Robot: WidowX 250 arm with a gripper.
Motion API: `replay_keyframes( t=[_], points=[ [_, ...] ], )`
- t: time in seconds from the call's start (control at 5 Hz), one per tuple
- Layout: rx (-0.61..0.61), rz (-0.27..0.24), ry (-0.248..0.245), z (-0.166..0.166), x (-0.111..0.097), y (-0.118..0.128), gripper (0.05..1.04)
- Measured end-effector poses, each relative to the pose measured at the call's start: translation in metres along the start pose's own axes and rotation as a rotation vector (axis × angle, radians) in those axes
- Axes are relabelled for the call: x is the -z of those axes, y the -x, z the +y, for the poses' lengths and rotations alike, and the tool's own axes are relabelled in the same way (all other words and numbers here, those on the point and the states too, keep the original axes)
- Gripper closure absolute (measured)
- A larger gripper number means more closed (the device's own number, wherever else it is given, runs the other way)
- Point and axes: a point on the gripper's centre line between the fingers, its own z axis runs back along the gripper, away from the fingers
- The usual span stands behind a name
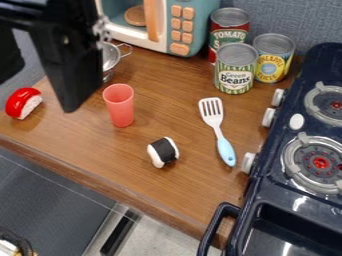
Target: The arm did noothing
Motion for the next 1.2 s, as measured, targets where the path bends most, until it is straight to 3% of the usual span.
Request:
replay_keyframes(
  t=[0.4, 0.8, 1.2],
  points=[
    [-0.001, 0.031, -0.011, 0.010, 0.006, -0.007, 0.084],
    [-0.009, 0.017, -0.030, 0.020, 0.001, -0.027, 0.084],
    [-0.045, 0.150, -0.091, 0.046, 0.033, -0.065, 0.084]
  ],
)
